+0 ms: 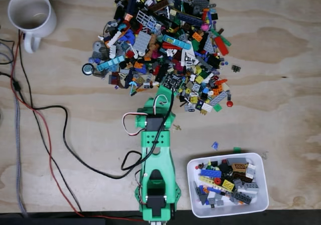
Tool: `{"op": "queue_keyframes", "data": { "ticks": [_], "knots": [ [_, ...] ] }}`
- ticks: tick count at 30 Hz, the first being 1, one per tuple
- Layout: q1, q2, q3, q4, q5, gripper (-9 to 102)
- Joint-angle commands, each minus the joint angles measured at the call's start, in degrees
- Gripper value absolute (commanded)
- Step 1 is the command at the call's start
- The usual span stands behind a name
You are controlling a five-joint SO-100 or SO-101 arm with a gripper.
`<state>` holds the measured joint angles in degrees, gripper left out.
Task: Find the closest Lego and put it in the bin.
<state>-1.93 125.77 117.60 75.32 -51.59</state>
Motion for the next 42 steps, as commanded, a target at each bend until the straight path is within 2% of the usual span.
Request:
{"op": "queue_keyframes", "data": {
  "ticks": [1, 11, 14, 18, 25, 33, 42],
  "knots": [
    [-0.4, -1.0, 1.8, -2.0, 4.0, 14],
    [-0.8, -0.9, 2.6, -2.5, 4.0, 14],
    [-2.0, -2.7, 4.7, -6.9, 3.1, 14],
    [-4.0, -8.5, 5.7, -16.8, 2.4, 14],
    [-5.6, -20.1, 0.0, -27.6, -2.3, 15],
    [-1.7, -29.6, -4.0, -34.8, -8.3, 15],
    [1.0, -35.8, -11.5, -35.4, -12.2, 15]
  ]
}}
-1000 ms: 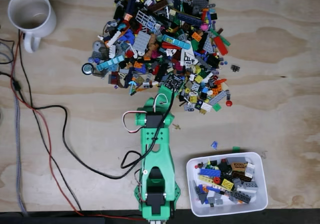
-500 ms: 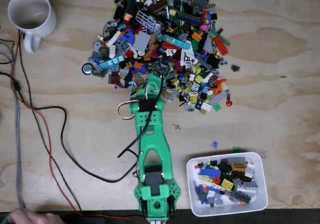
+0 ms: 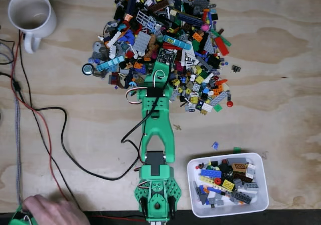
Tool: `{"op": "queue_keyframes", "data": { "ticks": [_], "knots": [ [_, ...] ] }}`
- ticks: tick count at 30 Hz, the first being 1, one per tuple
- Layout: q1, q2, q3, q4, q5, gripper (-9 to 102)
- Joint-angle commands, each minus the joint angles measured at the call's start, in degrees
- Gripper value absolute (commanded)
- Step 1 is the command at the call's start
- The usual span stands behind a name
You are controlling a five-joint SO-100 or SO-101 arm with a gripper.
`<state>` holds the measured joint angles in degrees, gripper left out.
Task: Find the closest Lego and put it in the bin.
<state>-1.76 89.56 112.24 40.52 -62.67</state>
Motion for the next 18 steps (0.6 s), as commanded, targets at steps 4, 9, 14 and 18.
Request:
{"op": "queue_keyframes", "data": {
  "ticks": [4, 9, 14, 18],
  "knots": [
    [0.6, -2.1, -8.9, -0.4, -2.0, 15],
    [0.3, -4.1, -9.9, -0.1, -2.6, 15],
    [0.5, -4.7, -9.8, -0.3, -3.0, 15],
    [0.4, -5.0, -9.8, -0.1, -3.3, 14]
  ]
}}
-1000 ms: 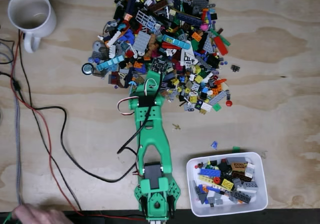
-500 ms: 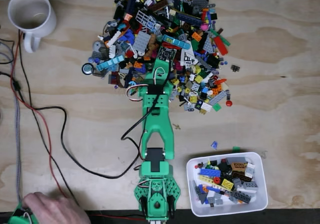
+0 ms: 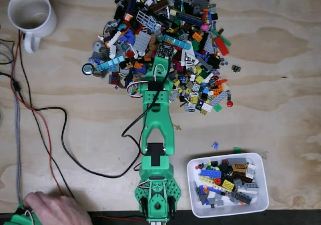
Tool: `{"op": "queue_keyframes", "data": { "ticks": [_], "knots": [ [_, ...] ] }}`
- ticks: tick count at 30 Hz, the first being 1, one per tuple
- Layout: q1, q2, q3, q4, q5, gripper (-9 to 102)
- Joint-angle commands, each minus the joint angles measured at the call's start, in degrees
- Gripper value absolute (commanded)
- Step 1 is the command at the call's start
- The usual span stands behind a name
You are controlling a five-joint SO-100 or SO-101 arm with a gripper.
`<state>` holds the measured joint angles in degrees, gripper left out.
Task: Find the closest Lego and put it in the bin.
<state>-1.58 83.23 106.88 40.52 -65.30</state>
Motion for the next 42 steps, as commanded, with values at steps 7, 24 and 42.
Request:
{"op": "queue_keyframes", "data": {
  "ticks": [7, 24, 42],
  "knots": [
    [0.0, 0.5, -4.6, -0.3, -1.1, 11],
    [-0.2, 2.5, -12.2, 7.4, -0.4, 9],
    [28.1, 33.4, -25.2, 55.4, 5.9, 11]
  ]
}}
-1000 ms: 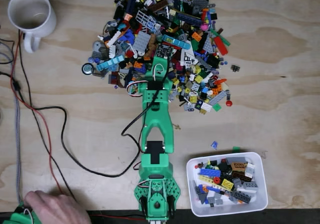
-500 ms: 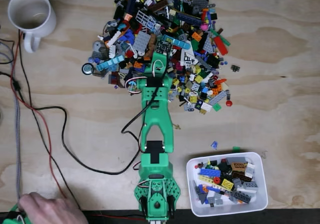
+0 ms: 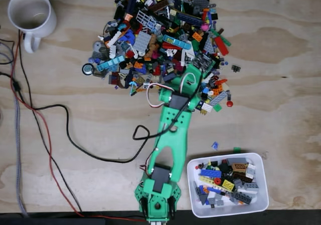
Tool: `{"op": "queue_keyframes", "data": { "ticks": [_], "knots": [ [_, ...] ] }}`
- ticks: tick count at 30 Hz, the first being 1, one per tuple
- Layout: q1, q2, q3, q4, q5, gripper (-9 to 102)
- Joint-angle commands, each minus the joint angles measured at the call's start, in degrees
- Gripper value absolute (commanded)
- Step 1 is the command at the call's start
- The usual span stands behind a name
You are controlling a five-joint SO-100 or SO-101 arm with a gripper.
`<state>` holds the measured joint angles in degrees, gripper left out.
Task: Find the closest Lego and put it in the bin.
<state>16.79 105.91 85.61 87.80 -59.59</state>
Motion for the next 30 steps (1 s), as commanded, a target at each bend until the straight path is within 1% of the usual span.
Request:
{"op": "queue_keyframes", "data": {
  "ticks": [1, 4, 8, 11, 13, 17, 21, 23, 24, 27, 30],
  "knots": [
    [13.3, 12.5, -3.7, 10.5, -0.8, 10],
    [24.4, 18.4, 0.8, 13.8, -4.3, 10],
    [38.4, 25.3, 11.4, 13.4, -10.1, 11],
    [46.6, 28.7, 19.3, 12.0, -12.9, 10],
    [51.7, 30.5, 23.5, 9.2, -14.4, 10],
    [58.9, 32.2, 30.7, 4.3, -18.3, 10],
    [63.1, 33.3, 35.9, -1.0, -21.7, 9],
    [63.5, 33.6, 37.7, -5.1, -22.3, 12],
    [63.5, 33.5, 38.2, -6.5, -22.4, 15],
    [62.8, 33.6, 38.7, -10.2, -22.6, 19],
    [59.2, 33.9, 38.1, -14.1, -22.3, 22]
  ]
}}
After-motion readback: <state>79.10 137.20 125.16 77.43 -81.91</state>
